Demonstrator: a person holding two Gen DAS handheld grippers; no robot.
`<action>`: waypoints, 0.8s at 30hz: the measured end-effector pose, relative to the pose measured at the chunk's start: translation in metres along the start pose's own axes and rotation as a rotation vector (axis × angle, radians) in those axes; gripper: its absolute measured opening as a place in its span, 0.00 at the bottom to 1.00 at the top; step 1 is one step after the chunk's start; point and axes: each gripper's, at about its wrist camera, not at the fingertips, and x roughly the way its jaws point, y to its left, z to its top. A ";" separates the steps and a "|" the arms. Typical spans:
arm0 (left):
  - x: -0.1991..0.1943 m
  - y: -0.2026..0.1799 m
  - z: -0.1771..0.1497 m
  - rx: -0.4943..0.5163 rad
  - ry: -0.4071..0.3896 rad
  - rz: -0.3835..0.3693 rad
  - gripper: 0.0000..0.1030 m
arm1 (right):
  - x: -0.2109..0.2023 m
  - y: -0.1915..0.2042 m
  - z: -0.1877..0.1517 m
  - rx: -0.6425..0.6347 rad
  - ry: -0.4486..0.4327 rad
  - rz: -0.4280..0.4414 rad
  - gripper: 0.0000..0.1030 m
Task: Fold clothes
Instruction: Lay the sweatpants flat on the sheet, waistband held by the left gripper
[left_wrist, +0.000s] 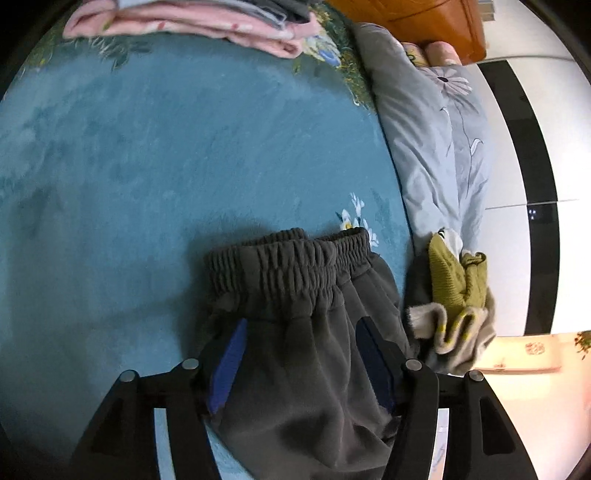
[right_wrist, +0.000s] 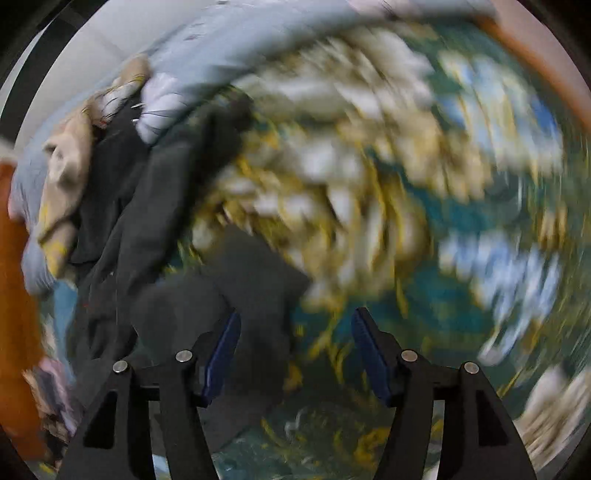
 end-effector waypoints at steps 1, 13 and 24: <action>-0.002 0.000 0.000 -0.003 -0.002 -0.006 0.64 | 0.006 -0.008 -0.009 0.050 0.017 0.031 0.62; -0.016 0.019 0.004 -0.089 -0.026 0.025 0.71 | 0.036 0.025 -0.029 0.296 0.072 0.090 0.18; 0.004 0.020 0.005 -0.035 0.020 0.188 0.71 | -0.034 0.045 0.005 0.191 -0.143 0.109 0.08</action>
